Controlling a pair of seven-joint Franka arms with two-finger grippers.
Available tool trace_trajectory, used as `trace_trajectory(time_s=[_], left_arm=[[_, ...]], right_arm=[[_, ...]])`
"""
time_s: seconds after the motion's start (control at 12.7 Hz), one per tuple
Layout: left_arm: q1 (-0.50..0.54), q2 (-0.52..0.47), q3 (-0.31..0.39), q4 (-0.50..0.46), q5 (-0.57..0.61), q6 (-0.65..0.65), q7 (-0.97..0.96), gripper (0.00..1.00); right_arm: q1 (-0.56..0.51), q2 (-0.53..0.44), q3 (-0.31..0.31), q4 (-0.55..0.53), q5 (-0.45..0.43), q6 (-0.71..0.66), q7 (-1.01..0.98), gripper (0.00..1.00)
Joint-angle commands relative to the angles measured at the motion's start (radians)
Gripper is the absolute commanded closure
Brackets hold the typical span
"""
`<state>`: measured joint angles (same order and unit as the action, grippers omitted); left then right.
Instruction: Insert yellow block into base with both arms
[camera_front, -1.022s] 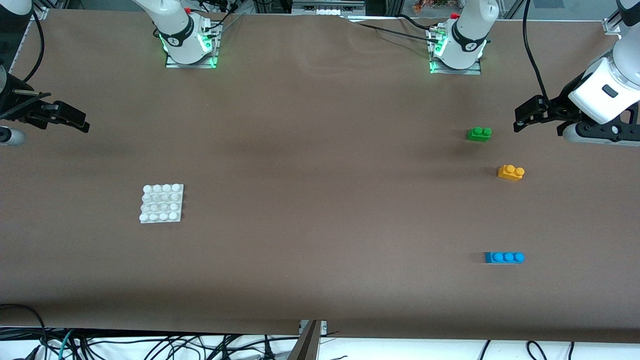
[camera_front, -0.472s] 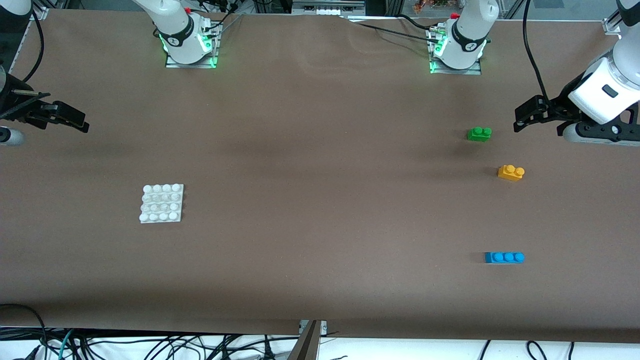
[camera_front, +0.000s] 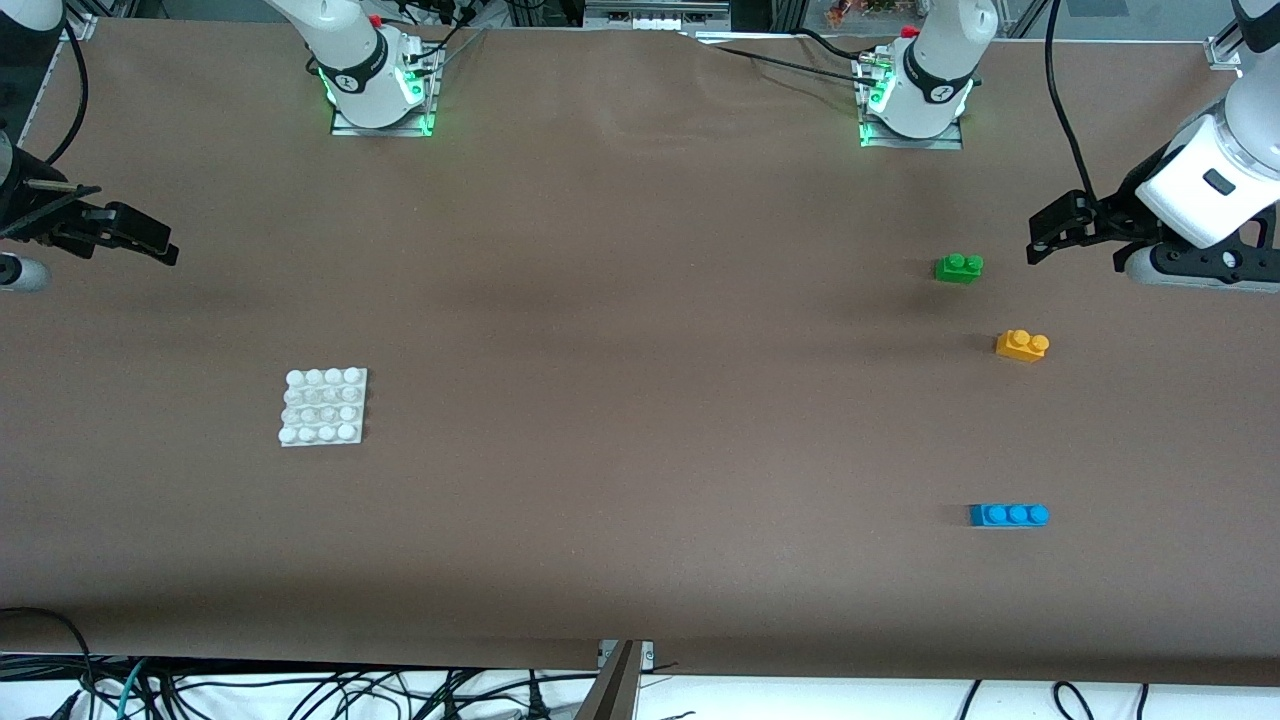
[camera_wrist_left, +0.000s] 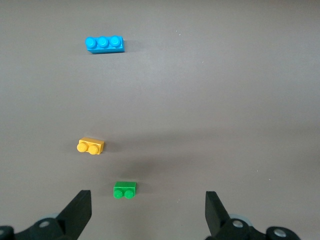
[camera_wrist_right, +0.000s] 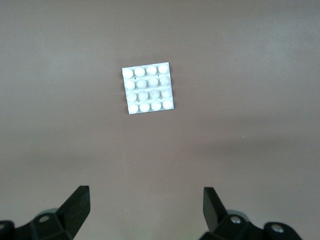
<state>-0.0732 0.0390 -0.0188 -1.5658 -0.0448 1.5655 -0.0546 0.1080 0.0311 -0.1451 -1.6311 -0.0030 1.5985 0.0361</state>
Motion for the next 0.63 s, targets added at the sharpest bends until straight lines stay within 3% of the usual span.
trace_trajectory(time_s=[0.0, 0.55], left_arm=[[0.013, -0.010, -0.012, 0.001, -0.015, -0.013, -0.004, 0.00], [0.013, -0.010, -0.012, 0.001, -0.015, -0.013, -0.004, 0.00]], right_arm=[[0.004, -0.013, -0.004, -0.012, -0.002, -0.002, 0.010, 0.00], [0.002, 0.025, -0.002, -0.009, -0.003, 0.014, 0.004, 0.00]])
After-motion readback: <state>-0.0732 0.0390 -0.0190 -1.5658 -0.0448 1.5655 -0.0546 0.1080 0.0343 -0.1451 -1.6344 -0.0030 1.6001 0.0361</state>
